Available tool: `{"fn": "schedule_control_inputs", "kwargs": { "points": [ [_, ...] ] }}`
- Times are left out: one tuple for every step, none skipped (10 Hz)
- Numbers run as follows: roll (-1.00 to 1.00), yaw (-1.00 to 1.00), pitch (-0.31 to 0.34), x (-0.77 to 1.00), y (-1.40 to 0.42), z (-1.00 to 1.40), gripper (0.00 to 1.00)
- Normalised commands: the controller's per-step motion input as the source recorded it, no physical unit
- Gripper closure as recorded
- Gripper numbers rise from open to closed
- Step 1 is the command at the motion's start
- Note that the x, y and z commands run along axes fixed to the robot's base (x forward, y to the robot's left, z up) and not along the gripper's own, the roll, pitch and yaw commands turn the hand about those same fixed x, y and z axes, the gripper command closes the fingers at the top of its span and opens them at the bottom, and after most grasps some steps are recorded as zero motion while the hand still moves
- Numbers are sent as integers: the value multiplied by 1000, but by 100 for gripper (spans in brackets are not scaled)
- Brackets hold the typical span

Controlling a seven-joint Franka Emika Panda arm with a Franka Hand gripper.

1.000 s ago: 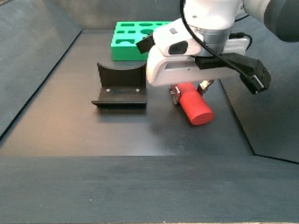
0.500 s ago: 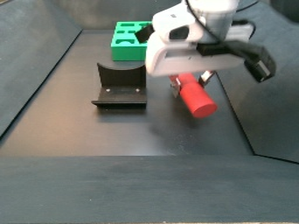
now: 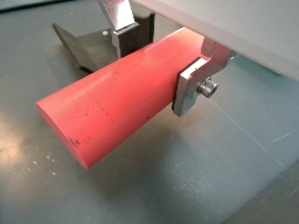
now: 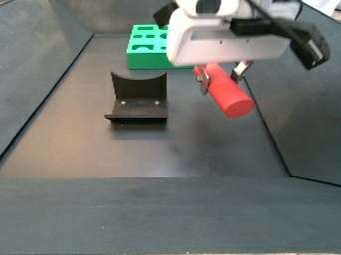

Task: Pick up the oval object. Move up. Place the oval object on the fixture. Regrasp the oval object. Move to above the board. Insert the oval object.
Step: Place the oval object on the fixture.

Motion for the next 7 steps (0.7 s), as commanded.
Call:
{"fn": "schedule_control_inputs", "kwargs": {
  "points": [
    [-42,16,16,-9,-9,1000,100],
    [-62,23,13,-15,-13,1000,100],
    [-73,23,9,-18,-14,1000,100],
    [-86,22,8,-22,-15,1000,100],
    [-97,18,6,-25,-15,1000,100],
    [-109,7,7,-24,-13,929,100],
    [-117,-3,11,-21,-9,784,100]
  ]
}}
